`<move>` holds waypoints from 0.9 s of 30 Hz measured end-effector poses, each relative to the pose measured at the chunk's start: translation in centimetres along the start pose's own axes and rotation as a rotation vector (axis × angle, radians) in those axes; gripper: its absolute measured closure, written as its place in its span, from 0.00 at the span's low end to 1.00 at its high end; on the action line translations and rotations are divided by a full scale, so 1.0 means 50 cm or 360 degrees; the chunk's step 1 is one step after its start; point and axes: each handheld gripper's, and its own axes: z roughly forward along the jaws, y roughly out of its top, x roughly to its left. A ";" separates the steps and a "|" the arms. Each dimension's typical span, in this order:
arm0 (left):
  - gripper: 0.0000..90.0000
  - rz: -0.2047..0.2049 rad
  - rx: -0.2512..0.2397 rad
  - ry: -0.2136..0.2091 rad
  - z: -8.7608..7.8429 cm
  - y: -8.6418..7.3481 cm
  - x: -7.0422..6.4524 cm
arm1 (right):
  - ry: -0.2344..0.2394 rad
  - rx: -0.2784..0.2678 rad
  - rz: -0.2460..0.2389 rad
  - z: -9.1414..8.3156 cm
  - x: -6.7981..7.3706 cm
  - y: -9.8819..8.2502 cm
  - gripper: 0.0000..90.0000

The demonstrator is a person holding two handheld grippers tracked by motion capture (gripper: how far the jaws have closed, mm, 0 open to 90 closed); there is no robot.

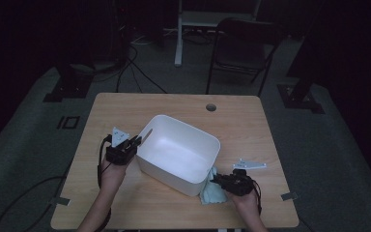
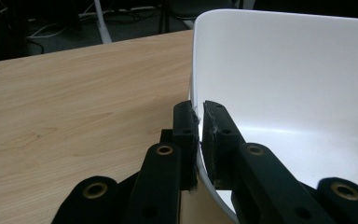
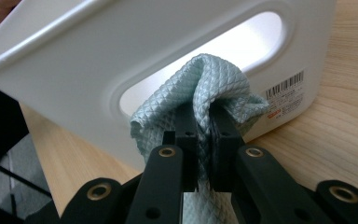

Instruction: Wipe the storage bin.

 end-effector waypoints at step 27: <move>0.94 -0.0029 -0.0004 0.0074 -0.001 -0.001 -0.006 | 0.0165 -0.0175 -0.0063 -0.073 0.084 0.004 0.94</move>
